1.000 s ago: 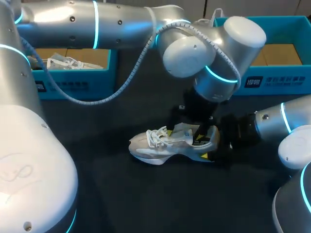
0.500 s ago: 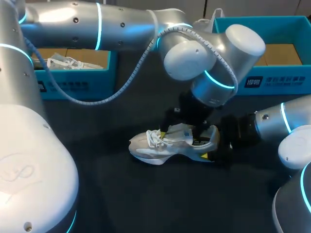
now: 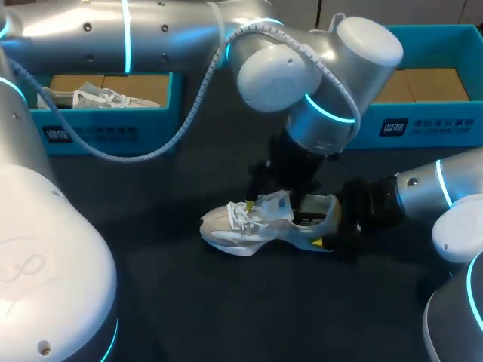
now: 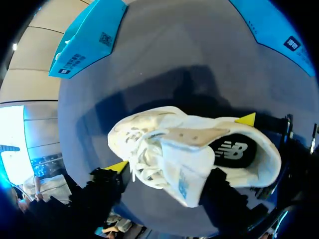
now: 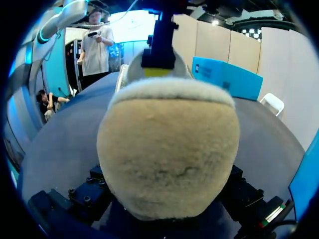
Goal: Take the shoe out of the shoebox, open the shoe tongue, remove and reinsert the insole, then place the shoe into the shoebox
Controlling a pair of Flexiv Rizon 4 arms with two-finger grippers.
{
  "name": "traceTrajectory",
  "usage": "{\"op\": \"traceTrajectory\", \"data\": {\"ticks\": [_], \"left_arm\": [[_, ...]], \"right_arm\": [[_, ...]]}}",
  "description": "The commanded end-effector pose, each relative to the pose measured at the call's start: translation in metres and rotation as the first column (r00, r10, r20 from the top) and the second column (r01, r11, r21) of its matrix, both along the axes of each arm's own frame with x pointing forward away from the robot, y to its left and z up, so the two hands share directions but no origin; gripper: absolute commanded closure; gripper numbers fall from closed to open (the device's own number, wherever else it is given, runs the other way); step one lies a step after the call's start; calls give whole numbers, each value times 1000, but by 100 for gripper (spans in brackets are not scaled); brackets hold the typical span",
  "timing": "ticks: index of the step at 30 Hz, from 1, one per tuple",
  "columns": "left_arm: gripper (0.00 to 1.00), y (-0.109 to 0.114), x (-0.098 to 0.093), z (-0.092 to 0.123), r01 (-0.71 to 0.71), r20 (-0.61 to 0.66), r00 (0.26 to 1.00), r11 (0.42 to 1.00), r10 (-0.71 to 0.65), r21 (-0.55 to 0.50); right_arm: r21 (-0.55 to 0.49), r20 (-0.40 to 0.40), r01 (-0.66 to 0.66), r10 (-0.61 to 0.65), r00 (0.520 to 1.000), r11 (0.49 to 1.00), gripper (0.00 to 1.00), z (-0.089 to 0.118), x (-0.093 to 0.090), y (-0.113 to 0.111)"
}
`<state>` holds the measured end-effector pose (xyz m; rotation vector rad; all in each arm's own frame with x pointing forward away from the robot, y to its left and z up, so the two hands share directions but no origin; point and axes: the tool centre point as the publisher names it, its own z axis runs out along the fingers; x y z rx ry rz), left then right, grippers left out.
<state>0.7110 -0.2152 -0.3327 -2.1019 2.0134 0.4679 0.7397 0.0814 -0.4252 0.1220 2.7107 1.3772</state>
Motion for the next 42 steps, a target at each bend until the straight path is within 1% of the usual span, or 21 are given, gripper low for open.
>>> {"op": "traceTrajectory", "data": {"ticks": [1,2,4,5,6,7,13,21,26,32,33,35,38,42], "left_arm": [[51,10,-2,8,10,-17,1000,1000,-11,-26],[51,11,-2,9,13,-23,1000,1000,-14,-26],[60,13,-3,12,21,-41,999,999,-22,-38],[75,14,-3,14,21,-50,998,999,-23,-40],[98,16,-3,15,22,-54,998,999,-24,-42],[100,17,-4,16,23,-54,998,999,-25,-43],[100,29,-7,22,37,-57,998,997,-41,-70],[100,54,-8,28,23,-36,999,993,-27,-115],[100,68,-9,26,7,-21,1000,992,-10,-126],[100,82,-5,15,-32,-35,999,992,28,-123],[91,84,-4,12,-39,-42,999,992,35,-119],[79,86,-3,7,-50,-44,998,992,45,-117],[70,92,0,1,-74,-46,997,990,69,-117],[64,100,3,-10,-89,-34,996,990,86,-108]], "right_arm": [[-7,0,3,-3,1000,1000,100,-4,-1,6],[-7,0,3,-3,1000,1000,100,-4,-1,6],[-7,0,3,-3,1000,1000,100,-4,-1,6],[-7,0,3,-3,1000,1000,100,-4,-1,6],[-7,0,3,-3,1000,1000,100,-4,-1,6],[-7,0,3,-3,1000,1000,100,-4,-1,6],[-7,0,3,-3,1000,1000,100,-4,-1,6],[-7,0,3,-3,1000,1000,100,-4,-1,6],[-7,0,3,-3,1000,1000,100,-4,-1,6],[-7,0,3,-3,1000,1000,100,-4,-1,6],[-7,0,3,-3,1000,1000,100,-4,-1,6],[-7,0,3,-3,1000,1000,100,-4,-1,6],[-7,0,3,-3,1000,1000,100,-4,-1,6],[-7,0,3,-3,1000,1000,100,-4,-1,6]]}}
